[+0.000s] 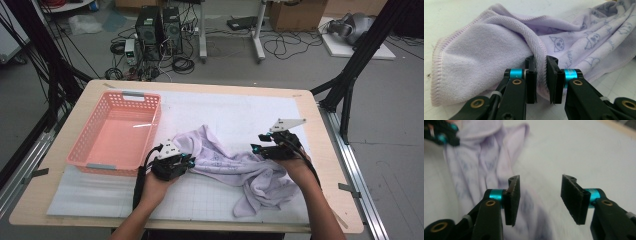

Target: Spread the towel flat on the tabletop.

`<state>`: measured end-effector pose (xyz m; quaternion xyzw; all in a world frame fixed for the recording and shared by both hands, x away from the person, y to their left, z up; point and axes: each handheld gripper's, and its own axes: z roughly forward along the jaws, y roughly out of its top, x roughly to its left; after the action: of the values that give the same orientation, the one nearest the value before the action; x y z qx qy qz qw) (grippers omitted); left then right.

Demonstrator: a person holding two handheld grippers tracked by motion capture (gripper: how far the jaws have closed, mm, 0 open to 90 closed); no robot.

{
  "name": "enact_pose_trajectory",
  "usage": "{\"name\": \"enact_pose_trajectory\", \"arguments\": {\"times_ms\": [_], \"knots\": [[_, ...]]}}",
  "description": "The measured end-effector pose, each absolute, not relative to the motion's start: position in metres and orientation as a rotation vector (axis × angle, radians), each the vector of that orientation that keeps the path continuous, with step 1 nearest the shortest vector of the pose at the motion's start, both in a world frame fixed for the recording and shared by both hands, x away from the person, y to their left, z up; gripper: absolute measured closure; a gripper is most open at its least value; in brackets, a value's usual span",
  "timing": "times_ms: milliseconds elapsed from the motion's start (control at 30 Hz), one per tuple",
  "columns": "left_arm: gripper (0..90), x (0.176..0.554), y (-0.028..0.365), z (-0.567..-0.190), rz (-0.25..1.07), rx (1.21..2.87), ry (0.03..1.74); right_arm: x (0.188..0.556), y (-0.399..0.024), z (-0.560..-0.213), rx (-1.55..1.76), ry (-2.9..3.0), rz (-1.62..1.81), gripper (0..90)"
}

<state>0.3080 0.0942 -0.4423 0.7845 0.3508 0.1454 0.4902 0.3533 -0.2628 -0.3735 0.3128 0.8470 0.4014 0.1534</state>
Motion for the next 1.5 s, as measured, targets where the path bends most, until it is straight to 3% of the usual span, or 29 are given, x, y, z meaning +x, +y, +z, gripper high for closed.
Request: {"name": "enact_pose_trajectory", "arguments": {"times_ms": [133, 367, 433, 500, 633, 1100, 1500], "knots": [[78.7, 0.307, 0.096, -0.443, 0.353, 1.897, 0.857, 0.374, -0.228, -0.378, 0.832, 2.473, 1.186, 45.6], [78.7, 0.307, 0.101, -0.444, 0.352, 1.892, 0.867, 0.398, -0.167, -0.416, 0.796, 2.698, 1.101, 48.0], [78.7, 0.307, 0.101, -0.444, 0.350, 1.895, 0.867, 0.402, -0.157, -0.426, 0.793, 2.730, 1.055, 57.4], [78.7, 0.306, 0.101, -0.444, 0.350, 1.894, 0.868, 0.404, -0.154, -0.431, 0.788, 2.742, 1.005, 76.4], [78.7, 0.306, 0.101, -0.445, 0.353, 1.900, 0.866, 0.410, -0.167, -0.429, 0.872, 2.688, 0.970, 83.4], [80.0, 0.305, 0.093, -0.449, 0.330, 1.932, 0.840, 0.404, -0.247, -0.422, 1.052, 2.527, 0.840, 84.1], [79.4, 0.304, 0.086, -0.450, 0.306, 1.970, 0.826, 0.365, -0.321, -0.417, 1.238, 2.467, 0.724, 84.2]]}}
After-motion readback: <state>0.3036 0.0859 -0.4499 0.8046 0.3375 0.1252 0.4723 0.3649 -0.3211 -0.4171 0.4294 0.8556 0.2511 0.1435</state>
